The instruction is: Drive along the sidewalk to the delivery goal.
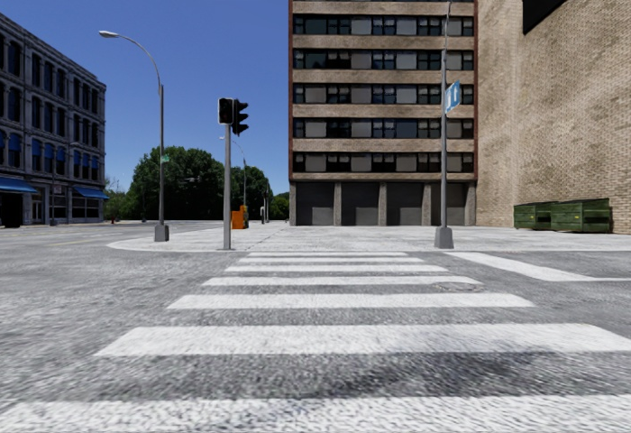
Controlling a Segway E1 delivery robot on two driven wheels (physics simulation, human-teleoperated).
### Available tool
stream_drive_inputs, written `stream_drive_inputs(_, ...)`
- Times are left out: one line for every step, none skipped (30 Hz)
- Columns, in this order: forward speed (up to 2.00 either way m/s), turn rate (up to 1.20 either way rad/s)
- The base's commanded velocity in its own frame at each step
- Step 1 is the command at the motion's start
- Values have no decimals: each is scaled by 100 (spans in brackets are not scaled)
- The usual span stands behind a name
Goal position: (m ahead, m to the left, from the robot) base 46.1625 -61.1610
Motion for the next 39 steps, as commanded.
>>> stream_drive_inputs(200, 0)
stream_drive_inputs(200, 0)
stream_drive_inputs(200, 0)
stream_drive_inputs(200, 0)
stream_drive_inputs(200, 0)
stream_drive_inputs(200, 0)
stream_drive_inputs(200, 0)
stream_drive_inputs(200, 0)
stream_drive_inputs(200, 0)
stream_drive_inputs(200, 0)
stream_drive_inputs(200, 0)
stream_drive_inputs(200, 0)
stream_drive_inputs(200, 0)
stream_drive_inputs(200, 0)
stream_drive_inputs(200, 0)
stream_drive_inputs(200, 0)
stream_drive_inputs(200, 0)
stream_drive_inputs(200, 0)
stream_drive_inputs(200, 0)
stream_drive_inputs(200, 0)
stream_drive_inputs(200, 0)
stream_drive_inputs(200, 0)
stream_drive_inputs(200, 0)
stream_drive_inputs(200, 0)
stream_drive_inputs(200, 0)
stream_drive_inputs(200, 0)
stream_drive_inputs(200, 0)
stream_drive_inputs(200, 0)
stream_drive_inputs(200, 0)
stream_drive_inputs(200, 0)
stream_drive_inputs(200, 0)
stream_drive_inputs(200, 0)
stream_drive_inputs(200, 0)
stream_drive_inputs(200, 0)
stream_drive_inputs(200, 0)
stream_drive_inputs(200, 0)
stream_drive_inputs(200, 0)
stream_drive_inputs(200, 0)
stream_drive_inputs(200, 0)
